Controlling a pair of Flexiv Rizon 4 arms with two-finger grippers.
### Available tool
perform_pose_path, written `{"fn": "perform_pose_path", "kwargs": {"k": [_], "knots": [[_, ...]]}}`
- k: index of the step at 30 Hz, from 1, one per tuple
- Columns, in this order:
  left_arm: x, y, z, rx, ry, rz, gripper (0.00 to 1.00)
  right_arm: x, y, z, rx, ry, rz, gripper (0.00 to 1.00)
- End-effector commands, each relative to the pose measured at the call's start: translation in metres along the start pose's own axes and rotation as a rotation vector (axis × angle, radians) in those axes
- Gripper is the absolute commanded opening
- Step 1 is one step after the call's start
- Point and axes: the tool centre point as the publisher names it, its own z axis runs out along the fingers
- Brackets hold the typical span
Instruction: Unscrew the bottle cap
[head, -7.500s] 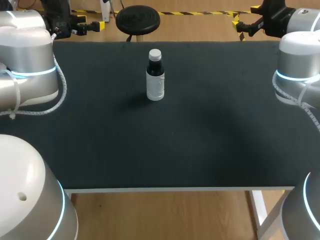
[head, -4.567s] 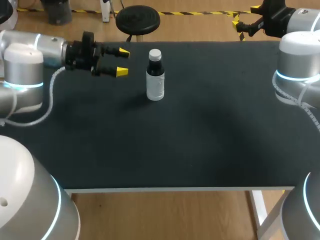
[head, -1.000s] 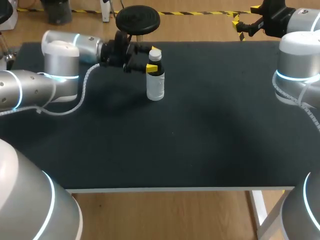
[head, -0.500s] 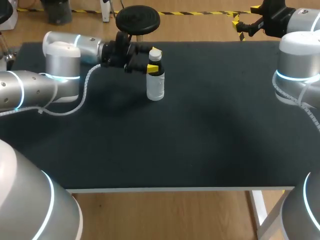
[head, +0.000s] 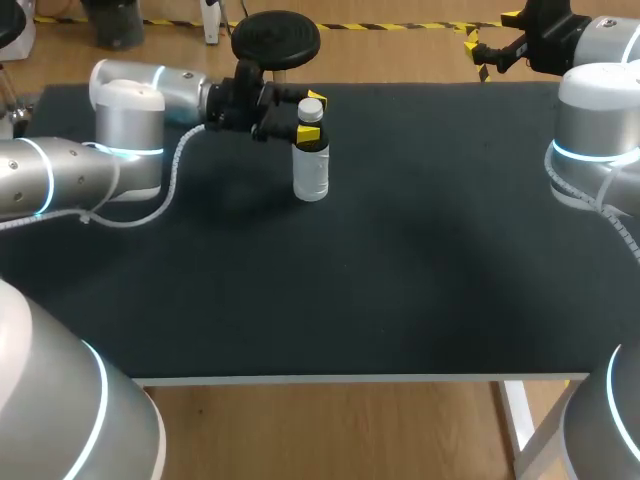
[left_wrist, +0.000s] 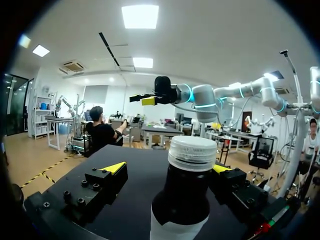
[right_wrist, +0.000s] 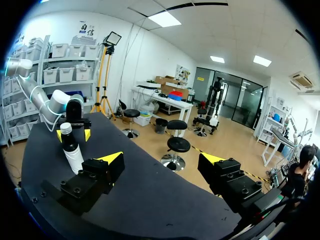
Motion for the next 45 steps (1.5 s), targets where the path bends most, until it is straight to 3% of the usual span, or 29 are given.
{"fn": "perform_pose_path", "kwargs": {"k": [1,15,20,22,26,45], "knots": [[-0.001,0.002,-0.001,0.006,-0.004,0.000,1.00,0.000,0.000,0.000,0.001,0.000,0.000,1.00],[0.003,0.003,-0.005,0.003,-0.025,0.002,1.00,0.000,0.000,0.000,0.001,0.000,0.000,1.00],[0.004,0.003,-0.006,0.004,-0.031,0.002,0.32,0.000,0.000,0.000,0.001,0.000,0.000,1.00],[0.005,0.004,-0.006,0.006,-0.034,0.001,0.16,0.000,0.000,0.000,0.001,0.000,0.000,1.00],[0.006,0.004,-0.007,0.008,-0.036,0.004,0.00,0.000,0.000,0.000,0.001,0.000,0.000,1.00],[0.036,0.007,-0.027,-0.021,-0.021,0.120,0.00,0.000,0.000,0.000,0.001,0.000,0.000,1.00]]}}
